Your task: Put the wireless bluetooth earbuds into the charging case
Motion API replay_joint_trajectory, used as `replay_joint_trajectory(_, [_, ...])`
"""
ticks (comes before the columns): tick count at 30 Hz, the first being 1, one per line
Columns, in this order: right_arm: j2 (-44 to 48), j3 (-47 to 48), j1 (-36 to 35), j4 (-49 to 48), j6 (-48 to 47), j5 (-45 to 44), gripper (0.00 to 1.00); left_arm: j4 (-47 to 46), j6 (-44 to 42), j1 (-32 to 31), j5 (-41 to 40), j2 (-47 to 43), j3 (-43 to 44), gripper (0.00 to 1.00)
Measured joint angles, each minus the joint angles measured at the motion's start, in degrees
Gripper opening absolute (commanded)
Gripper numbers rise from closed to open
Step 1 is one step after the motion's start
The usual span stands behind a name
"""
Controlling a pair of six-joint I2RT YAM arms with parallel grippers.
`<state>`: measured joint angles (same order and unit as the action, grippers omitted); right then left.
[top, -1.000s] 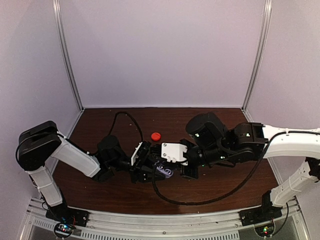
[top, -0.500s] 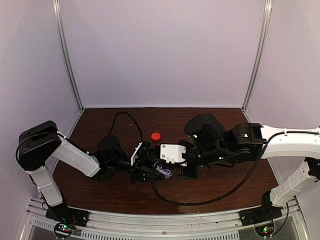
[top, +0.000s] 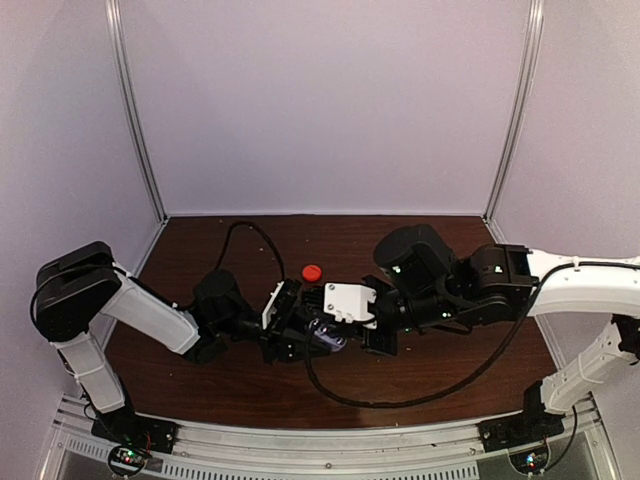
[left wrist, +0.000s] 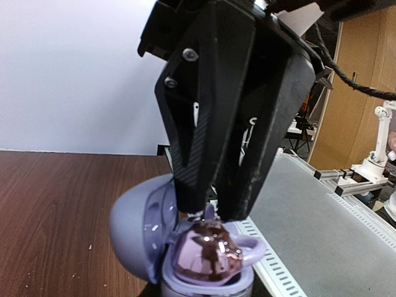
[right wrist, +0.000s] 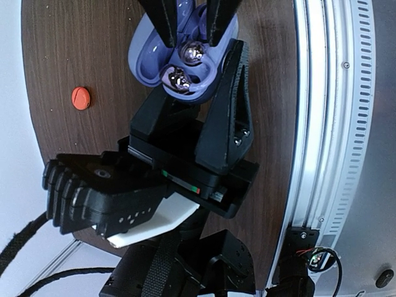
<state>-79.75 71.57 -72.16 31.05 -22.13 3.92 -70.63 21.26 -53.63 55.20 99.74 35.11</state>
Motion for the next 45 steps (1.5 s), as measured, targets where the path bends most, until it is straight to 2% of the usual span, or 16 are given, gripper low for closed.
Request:
replay_joint_trajectory(5, [2.34,-0.94,0.00,-1.40,0.70,-1.11,0.29,-0.04,-0.35,-0.07,-2.47,-0.57,0.00,0.00])
replay_joint_trajectory(14, [6.34,-5.49,-0.02,-8.17,1.66,-1.68,0.55,0.00,-0.90,-0.07,-6.99,-0.87,0.00,0.00])
replay_joint_trajectory(16, [6.43,-6.12,-0.11,-9.88,1.75,-2.69,0.58,0.02,-1.09,-0.11,-8.07,-0.90,0.00,0.00])
replay_joint_trajectory(24, [6.40,-7.10,-1.81,-14.14,1.33,-6.95,0.56,-0.02,-1.70,-0.11,-11.30,-1.73,0.00,0.00])
replay_joint_trajectory(45, [2.43,-7.13,-2.60,-15.91,-1.66,-7.21,0.48,0.07,-2.38,-0.11,-11.67,-1.75,0.00,0.00])
